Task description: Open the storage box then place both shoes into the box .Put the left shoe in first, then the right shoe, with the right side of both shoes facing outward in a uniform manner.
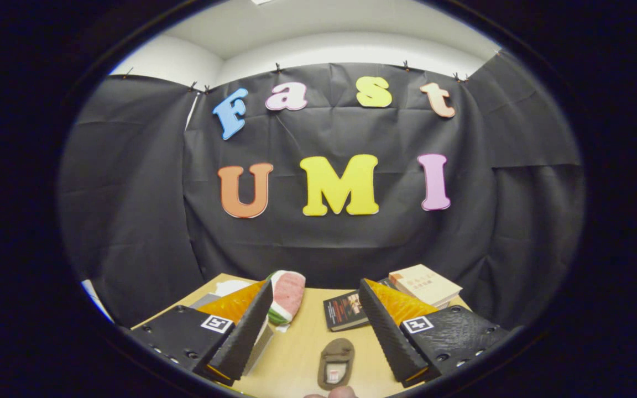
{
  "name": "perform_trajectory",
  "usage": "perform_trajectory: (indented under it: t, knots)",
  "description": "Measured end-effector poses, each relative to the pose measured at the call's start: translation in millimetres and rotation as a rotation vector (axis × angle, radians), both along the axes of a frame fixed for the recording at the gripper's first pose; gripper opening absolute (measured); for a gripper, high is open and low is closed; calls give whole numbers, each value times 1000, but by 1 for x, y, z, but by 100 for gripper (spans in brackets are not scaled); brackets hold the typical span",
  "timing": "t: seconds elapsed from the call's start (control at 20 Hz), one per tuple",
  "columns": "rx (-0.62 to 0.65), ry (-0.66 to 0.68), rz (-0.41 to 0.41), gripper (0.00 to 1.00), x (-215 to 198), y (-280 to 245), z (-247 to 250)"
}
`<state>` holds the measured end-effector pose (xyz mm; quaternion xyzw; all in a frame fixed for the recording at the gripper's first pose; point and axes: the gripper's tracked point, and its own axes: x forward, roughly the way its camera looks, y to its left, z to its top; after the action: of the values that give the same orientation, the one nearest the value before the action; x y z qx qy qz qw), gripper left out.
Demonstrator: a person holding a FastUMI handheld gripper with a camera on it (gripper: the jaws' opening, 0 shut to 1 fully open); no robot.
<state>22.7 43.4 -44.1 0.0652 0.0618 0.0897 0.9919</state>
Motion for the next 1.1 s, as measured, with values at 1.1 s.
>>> perform_trajectory:
  t: [1.1]
  knots:
    - [280,449,311,96,15,155,-196]
